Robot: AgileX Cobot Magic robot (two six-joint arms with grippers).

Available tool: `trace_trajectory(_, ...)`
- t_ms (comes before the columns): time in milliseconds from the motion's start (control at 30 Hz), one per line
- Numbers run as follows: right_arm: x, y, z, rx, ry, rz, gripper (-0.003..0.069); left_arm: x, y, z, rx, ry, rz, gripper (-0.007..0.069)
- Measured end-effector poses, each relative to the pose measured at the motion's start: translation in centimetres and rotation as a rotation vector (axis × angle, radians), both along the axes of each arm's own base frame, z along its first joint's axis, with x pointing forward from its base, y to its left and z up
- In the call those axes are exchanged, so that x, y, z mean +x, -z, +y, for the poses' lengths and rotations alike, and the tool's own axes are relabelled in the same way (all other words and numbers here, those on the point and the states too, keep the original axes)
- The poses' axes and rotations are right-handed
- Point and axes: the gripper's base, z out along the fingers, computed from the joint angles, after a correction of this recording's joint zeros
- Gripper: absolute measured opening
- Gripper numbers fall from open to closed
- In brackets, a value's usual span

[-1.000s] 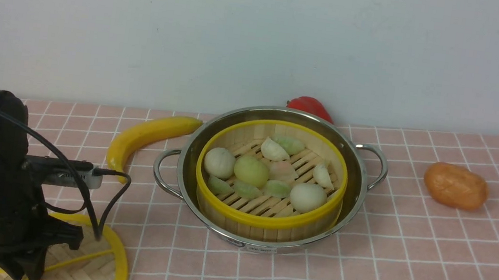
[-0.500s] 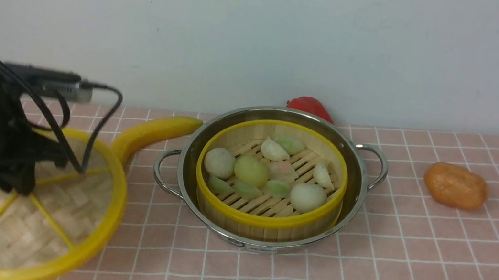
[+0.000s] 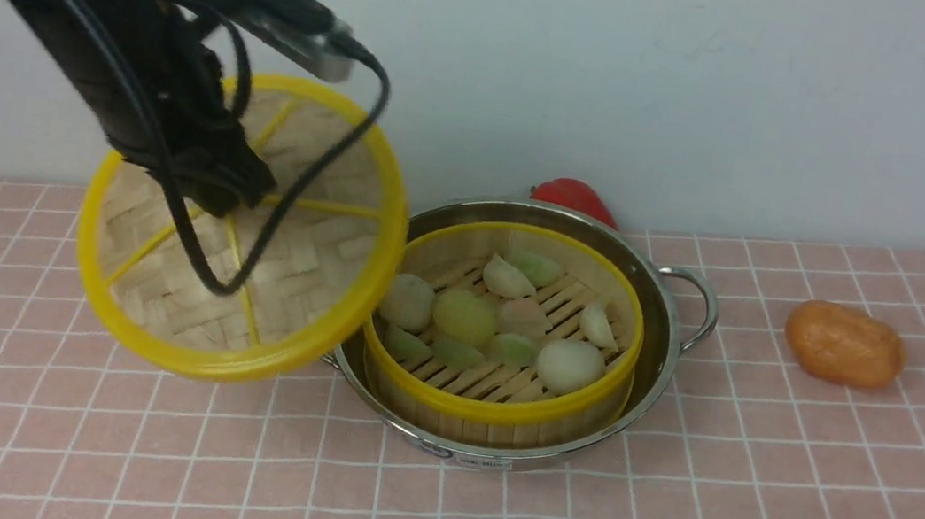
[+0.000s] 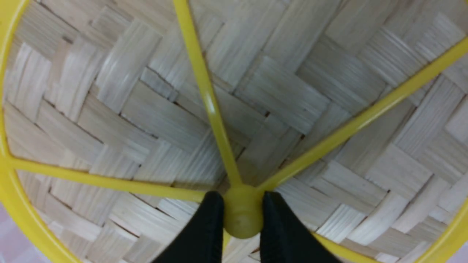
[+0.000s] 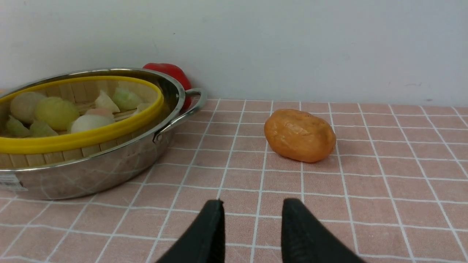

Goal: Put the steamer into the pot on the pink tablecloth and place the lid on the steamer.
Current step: 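Place the yellow bamboo steamer lid onto the steamer in the pot with the left gripper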

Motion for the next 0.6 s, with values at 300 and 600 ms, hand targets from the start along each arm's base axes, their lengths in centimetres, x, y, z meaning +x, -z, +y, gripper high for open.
trace_trajectory(300,0.0,0.0,0.0,0.000,0.000,0.000,0.0240,-1.5,-0.5,-7.8,0.267,0.538,-0.084,0.0116)
trace_trajectory(600,0.0,0.0,0.0,0.001,0.000,0.000,0.0240,0.4,-2.0,-10.2,0.187,0.493,-0.160,0.0116)
